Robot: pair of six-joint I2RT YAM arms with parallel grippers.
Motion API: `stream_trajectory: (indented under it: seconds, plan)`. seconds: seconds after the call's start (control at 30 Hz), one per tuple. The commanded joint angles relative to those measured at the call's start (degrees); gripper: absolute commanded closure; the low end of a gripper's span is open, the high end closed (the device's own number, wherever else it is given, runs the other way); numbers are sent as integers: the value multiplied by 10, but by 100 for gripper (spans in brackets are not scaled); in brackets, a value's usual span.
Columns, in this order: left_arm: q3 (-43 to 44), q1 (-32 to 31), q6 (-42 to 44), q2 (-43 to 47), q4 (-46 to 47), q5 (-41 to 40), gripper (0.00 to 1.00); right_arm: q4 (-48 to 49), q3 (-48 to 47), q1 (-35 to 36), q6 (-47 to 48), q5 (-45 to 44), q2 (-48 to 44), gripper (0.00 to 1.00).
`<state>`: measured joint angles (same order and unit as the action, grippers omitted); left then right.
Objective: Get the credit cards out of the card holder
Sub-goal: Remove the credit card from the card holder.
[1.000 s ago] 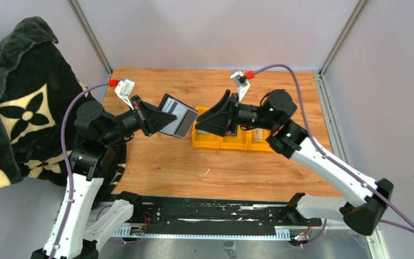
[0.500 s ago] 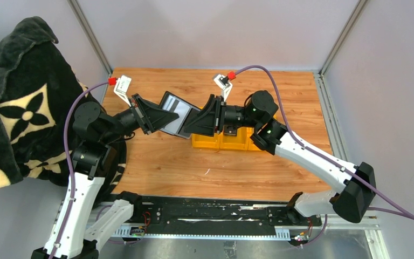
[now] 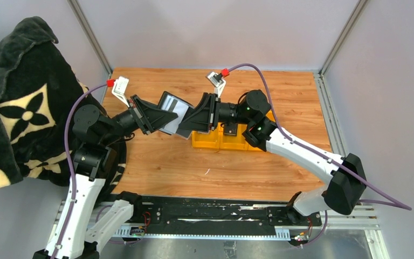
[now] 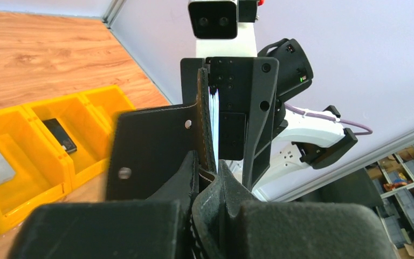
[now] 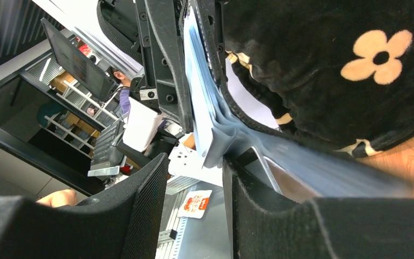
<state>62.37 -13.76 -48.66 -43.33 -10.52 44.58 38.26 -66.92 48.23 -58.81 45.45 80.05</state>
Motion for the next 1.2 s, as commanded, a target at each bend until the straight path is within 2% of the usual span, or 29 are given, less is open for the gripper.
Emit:
stream_trajectory:
  seconds: [0.0,0.23,0.43,0.6,0.73,0.83,0.97,1.1,1.17]
  plan:
    - [-13,-1,-14,10,23,41,100,60,-30,5,-26,2,8,56]
    - [-16,-1,-20,15,28,50,100,81,-32,4,-46,8,19,68]
    - [-28,-1,-28,15,11,72,99,75,-53,4,-73,14,38,83]
    - [-46,-1,-53,14,7,94,85,48,-52,4,-64,18,35,96]
    - [-43,-1,-66,12,17,96,83,46,-41,4,-56,18,23,100]
    - [-38,-1,-75,11,27,94,83,49,-34,4,-53,18,16,100]
    - [-34,-1,-82,10,31,97,77,56,-25,4,-53,18,11,100]
    - [-31,-1,-85,12,38,95,90,62,-10,4,-51,19,4,100]
    - [-26,-1,-88,13,40,92,90,59,2,4,-46,16,-3,100]
